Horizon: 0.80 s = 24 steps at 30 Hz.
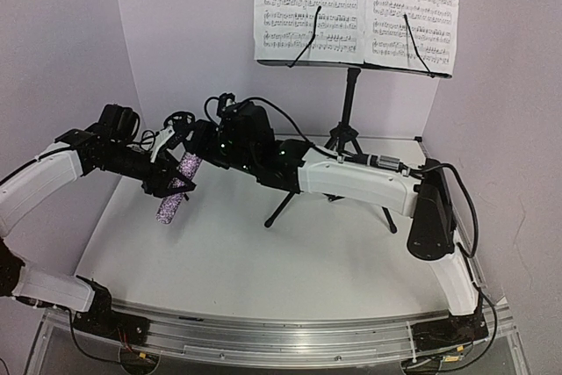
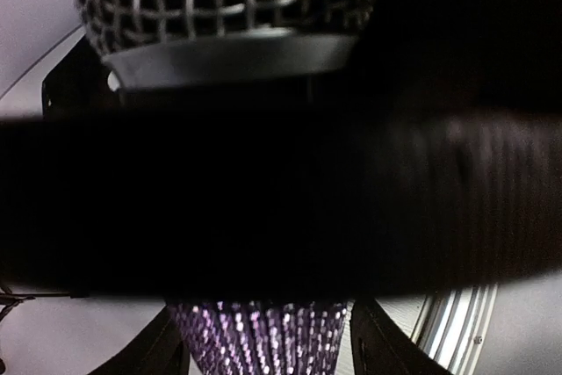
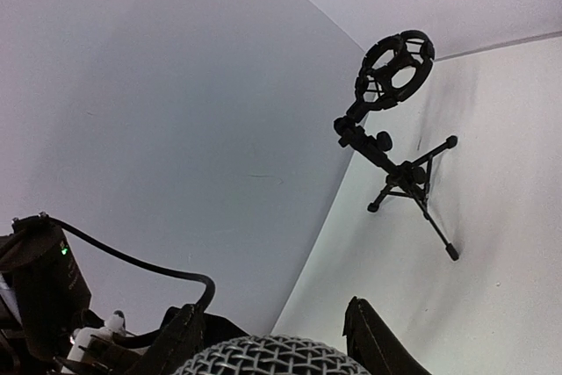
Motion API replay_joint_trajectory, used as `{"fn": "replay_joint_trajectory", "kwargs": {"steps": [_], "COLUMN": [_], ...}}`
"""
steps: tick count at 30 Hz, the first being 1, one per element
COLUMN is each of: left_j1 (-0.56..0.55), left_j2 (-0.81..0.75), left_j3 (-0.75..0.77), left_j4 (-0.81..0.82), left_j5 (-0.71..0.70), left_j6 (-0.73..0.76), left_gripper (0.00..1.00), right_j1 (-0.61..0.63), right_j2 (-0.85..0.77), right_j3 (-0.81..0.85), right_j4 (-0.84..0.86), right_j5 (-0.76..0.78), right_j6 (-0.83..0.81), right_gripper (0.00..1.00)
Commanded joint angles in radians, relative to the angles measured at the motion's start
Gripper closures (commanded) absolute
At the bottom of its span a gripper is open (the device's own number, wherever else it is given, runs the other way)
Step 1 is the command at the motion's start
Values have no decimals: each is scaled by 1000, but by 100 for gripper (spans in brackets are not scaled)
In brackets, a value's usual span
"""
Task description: Pack up the instrument practice props
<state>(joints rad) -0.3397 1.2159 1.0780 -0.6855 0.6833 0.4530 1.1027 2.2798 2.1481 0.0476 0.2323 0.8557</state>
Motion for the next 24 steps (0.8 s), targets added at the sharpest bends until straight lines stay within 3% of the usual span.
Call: {"fn": "replay_joint_trajectory", "kwargs": {"steps": [1,2,3,6,7,9,10,11,13,19,24], "left_j1": [-9,-9,-8,11,28,75,111,148,228,332,429], "left_j2": [-4,-8,-11,-6,2,13,13,10,5,84,145], "left_j3": [-18,-15,-11,-2,-6,-22,-40,-56,-73,-162,-197], "left_j4": [35,38,39,17,-4,-40,-56,-61,-63,-67,-36], "left_j5": [13,4,-8,-48,-65,-97,-125,-155,-211,-486,-509], "left_j6": [-43,-61,-83,-153,-173,-192,-191,-180,-148,1,-50], "left_gripper": [78,94,99,100,100,100,100,100,100,100,100], "right_j1": [7,7,6,6,6,5,5,5,5,8,11], "right_j2": [29,27,24,7,1,-17,-36,-54,-91,-191,-258], "right_j3": [68,62,56,18,3,-44,-84,-121,-195,-358,-454], "right_j4": [98,98,98,98,97,94,93,91,86,47,40], "right_j5": [-43,-40,-35,-21,-19,-2,3,4,-4,-31,-11], "right_j6": [76,73,65,26,0,-35,-44,-54,-66,-100,-138], "right_gripper": [100,100,100,98,88,55,18,12,9,6,5]}}
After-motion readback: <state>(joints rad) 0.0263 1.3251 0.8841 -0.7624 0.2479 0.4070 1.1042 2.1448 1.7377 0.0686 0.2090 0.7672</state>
